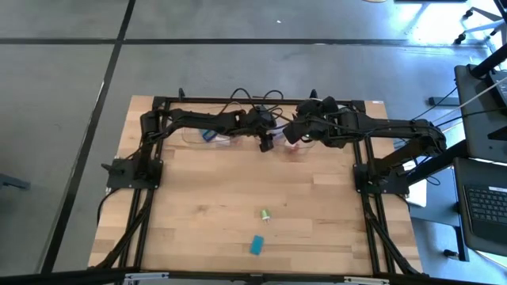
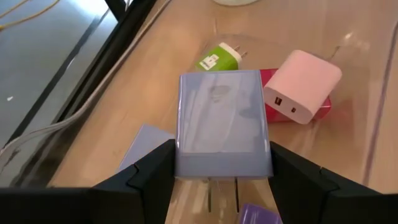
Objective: Pick & Place Office items
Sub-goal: Put the purple charger adapter into the right transparent bin, then put the green charger adapter into the right transparent bin
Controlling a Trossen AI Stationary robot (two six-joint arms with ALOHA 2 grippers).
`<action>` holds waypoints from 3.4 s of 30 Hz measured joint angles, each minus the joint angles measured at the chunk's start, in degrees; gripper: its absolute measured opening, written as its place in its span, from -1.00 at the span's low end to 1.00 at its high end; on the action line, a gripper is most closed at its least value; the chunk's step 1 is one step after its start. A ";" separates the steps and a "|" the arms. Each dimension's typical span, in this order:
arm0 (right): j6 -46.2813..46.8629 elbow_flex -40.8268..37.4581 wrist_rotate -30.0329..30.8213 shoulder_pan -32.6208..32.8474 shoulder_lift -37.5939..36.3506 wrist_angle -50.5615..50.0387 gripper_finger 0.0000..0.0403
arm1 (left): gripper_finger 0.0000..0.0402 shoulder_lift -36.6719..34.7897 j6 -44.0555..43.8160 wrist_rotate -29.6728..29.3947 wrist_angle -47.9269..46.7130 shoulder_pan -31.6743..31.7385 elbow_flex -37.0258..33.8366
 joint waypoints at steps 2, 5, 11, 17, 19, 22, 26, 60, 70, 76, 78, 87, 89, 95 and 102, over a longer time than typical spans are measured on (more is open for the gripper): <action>0.00 0.00 0.00 0.00 0.00 -0.01 0.08 | 0.08 0.02 0.09 0.05 -0.33 0.04 -0.05; 0.00 0.00 0.01 -0.01 0.00 -0.02 0.08 | 0.10 0.09 0.82 0.05 -0.25 0.03 -0.30; 0.09 0.00 0.00 0.00 0.00 -0.02 0.08 | 0.23 0.11 1.64 -0.18 -0.04 -0.47 -0.31; 1.33 0.00 -0.22 -0.01 0.00 -0.04 0.08 | 0.33 -0.23 2.34 -0.30 1.79 -1.40 -0.09; 1.60 0.00 -0.64 -0.02 0.00 -0.04 0.08 | 0.34 -1.30 4.47 -0.57 1.65 -1.83 0.41; 1.70 0.00 -2.67 -0.02 0.00 -0.17 0.08 | 0.33 -4.68 7.99 -4.09 0.73 -2.71 1.08; 2.81 0.00 -4.85 0.00 0.00 -0.20 0.08 | 0.27 -10.31 8.82 -8.51 -6.10 -4.24 1.16; 57.69 -0.02 -32.04 21.92 26.37 14.21 0.08 | -0.23 -40.69 -25.48 -8.91 -62.23 -16.38 1.05; 67.57 0.00 -33.23 26.03 31.67 15.64 0.08 | -0.24 -40.70 -33.23 -7.62 -61.93 -22.24 1.05; 69.29 0.00 -31.43 27.74 34.62 18.10 0.08 | -0.26 -40.69 -37.34 -7.71 -61.93 -25.78 1.05; 69.25 0.00 -31.28 27.99 35.52 19.30 0.08 | -0.25 -40.68 -37.98 -7.80 -61.91 -27.17 1.05; 66.41 0.06 -30.92 28.21 38.79 20.59 0.08 | -0.27 -40.68 -39.10 -10.30 -61.92 -31.67 1.05; 65.40 0.11 -30.68 28.26 38.94 20.60 0.07 | -0.27 -40.68 -39.06 -10.84 -61.91 -32.22 1.05; 62.90 0.09 -30.10 28.26 39.04 20.08 -0.18 | -0.28 -40.68 -39.00 -12.98 -61.93 -32.81 1.05; 61.54 0.02 -31.32 28.17 38.62 20.44 -0.35 | -0.29 -40.68 -38.42 -14.84 -61.93 -32.81 1.05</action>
